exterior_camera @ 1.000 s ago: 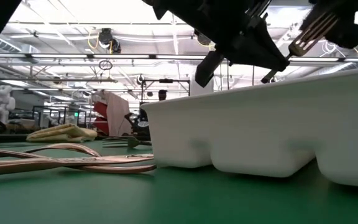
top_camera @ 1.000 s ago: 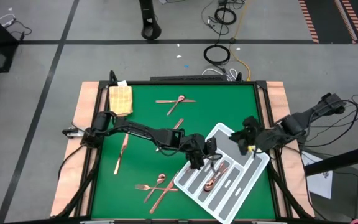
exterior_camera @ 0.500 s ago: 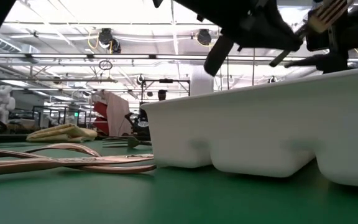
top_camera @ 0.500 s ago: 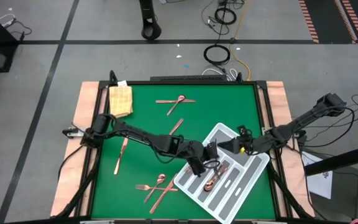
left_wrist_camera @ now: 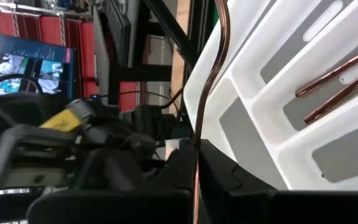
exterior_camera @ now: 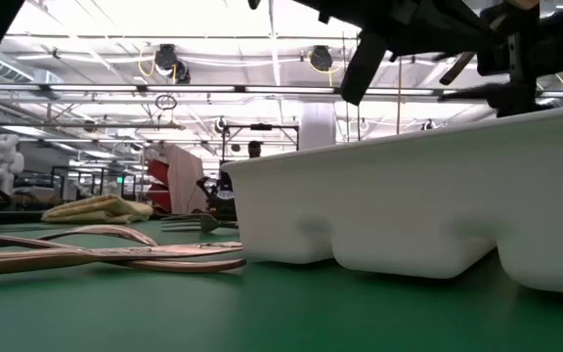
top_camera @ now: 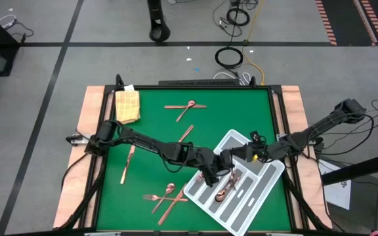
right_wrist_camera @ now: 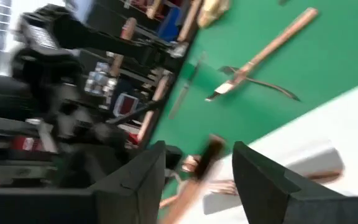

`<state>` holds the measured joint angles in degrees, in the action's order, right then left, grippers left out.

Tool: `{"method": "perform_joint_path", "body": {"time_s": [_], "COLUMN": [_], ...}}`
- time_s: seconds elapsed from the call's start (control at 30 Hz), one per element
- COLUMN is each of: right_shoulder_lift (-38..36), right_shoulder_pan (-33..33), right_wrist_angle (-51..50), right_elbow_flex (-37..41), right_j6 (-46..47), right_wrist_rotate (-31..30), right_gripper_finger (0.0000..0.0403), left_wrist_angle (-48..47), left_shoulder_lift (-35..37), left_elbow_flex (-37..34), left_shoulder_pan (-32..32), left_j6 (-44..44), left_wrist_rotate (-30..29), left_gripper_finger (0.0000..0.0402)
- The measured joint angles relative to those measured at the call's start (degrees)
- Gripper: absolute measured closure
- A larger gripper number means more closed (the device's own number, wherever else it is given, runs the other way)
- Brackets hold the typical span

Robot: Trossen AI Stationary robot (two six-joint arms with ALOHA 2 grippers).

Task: Sort silverware
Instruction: Put the bronze fork into the silverware tray

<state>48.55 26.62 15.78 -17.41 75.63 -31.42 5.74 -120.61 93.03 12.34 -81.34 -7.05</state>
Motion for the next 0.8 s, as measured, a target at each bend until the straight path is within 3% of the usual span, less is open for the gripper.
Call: {"method": "perform_joint_path", "body": {"time_s": [0.5, 0.8], "right_shoulder_lift": [0.7, 0.7], "right_shoulder_pan": [-0.1, -0.1], "right_wrist_angle": [1.2, -0.4], "right_elbow_flex": [-0.1, -0.1], "right_j6": [-0.5, 3.7], "right_wrist_rotate": [1.3, -1.8], "right_gripper_finger": [0.039, 0.0402], "left_wrist_angle": [0.8, -0.2], "left_shoulder_lift": [-0.3, -0.3], "left_elbow_flex": [0.0, 0.0], "left_shoulder_pan": [-1.7, -1.5], "left_j6": [-0.2, 0.1], "left_wrist_rotate": [-0.5, -5.1], "left_gripper_finger": [0.0391, 0.0378]}}
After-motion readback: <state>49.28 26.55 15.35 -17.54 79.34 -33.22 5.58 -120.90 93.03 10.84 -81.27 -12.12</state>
